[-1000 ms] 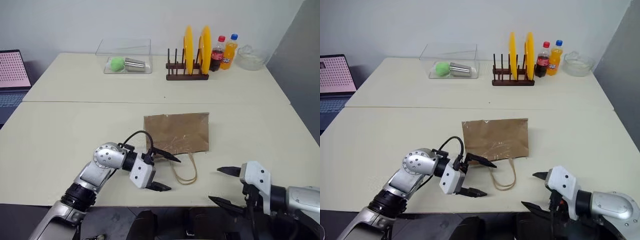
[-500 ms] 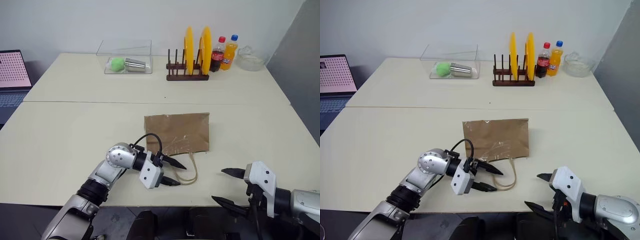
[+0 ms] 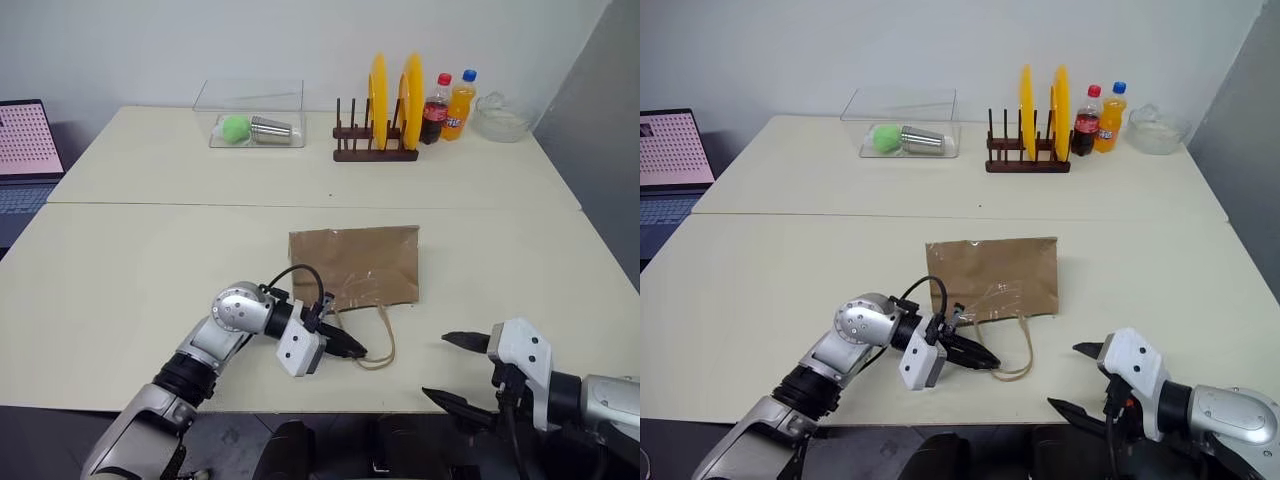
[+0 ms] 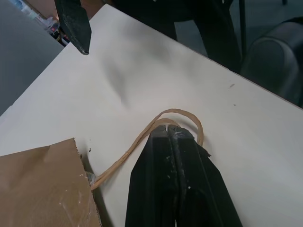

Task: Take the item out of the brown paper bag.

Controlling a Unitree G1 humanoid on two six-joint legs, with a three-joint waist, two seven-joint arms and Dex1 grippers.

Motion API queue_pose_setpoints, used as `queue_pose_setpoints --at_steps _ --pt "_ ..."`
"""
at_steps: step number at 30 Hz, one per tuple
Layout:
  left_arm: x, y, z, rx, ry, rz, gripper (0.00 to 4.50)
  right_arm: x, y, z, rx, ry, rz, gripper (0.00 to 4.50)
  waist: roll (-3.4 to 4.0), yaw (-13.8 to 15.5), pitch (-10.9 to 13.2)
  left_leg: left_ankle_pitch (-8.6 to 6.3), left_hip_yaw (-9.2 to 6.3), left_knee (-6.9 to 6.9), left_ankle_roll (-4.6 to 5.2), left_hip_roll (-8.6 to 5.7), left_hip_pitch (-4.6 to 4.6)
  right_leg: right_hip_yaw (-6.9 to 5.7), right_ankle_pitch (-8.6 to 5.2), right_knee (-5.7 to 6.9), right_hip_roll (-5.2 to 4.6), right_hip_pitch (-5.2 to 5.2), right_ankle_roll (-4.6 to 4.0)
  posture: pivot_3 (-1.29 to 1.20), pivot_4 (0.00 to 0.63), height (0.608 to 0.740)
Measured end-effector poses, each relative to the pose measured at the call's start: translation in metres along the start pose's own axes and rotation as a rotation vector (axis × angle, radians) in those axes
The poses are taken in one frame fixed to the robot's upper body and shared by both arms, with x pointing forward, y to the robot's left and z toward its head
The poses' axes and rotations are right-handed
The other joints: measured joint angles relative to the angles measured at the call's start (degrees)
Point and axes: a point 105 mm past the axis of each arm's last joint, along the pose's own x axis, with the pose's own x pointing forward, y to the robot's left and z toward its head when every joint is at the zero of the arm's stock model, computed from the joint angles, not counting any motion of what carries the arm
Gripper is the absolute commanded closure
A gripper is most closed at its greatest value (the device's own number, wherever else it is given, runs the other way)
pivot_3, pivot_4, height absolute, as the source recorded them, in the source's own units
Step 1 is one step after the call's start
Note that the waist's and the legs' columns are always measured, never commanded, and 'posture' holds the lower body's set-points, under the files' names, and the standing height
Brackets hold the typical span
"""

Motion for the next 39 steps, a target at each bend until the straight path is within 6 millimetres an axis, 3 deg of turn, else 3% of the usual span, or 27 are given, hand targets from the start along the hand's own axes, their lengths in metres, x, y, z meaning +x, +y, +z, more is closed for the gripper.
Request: queue_pose_setpoints --at_steps 8,24,33,39 --pt "-0.013 -0.001 -0.011 0.046 0.071 -0.047 1.68 0.006 0.000 0.005 -0.015 -0.015 0.012 0.00 0.00 0.0 0.0 0.00 -0.03 0.00 0.00 -0.01 0.00 -0.02 0.00 -0.06 0.01 0.03 0.00 0.00 0.150 0.740" --pt "0.004 0.004 -0.015 0.116 0.073 -0.002 1.68 0.013 0.003 0.007 -0.031 -0.012 0.032 0.00 -0.01 0.0 0.0 0.00 -0.06 0.01 0.01 -0.01 0.00 -0.05 0.01 -0.06 0.00 0.06 0.01 0.00 0.150 0.740" --pt "0.009 0.001 -0.015 0.078 0.057 -0.016 4.49 0.012 0.003 0.008 -0.038 -0.011 0.033 0.00 -0.01 0.0 0.0 0.00 -0.08 0.01 0.00 -0.01 0.00 -0.07 0.01 -0.06 0.00 0.07 0.01 0.00 0.150 0.740" --pt "0.010 0.010 -0.007 0.022 0.017 0.014 4.49 0.012 0.003 0.005 -0.056 0.007 0.030 0.00 -0.01 0.0 0.0 0.00 -0.09 0.02 0.00 -0.01 0.01 -0.07 0.01 -0.06 0.00 0.08 0.01 0.00 0.150 0.740"
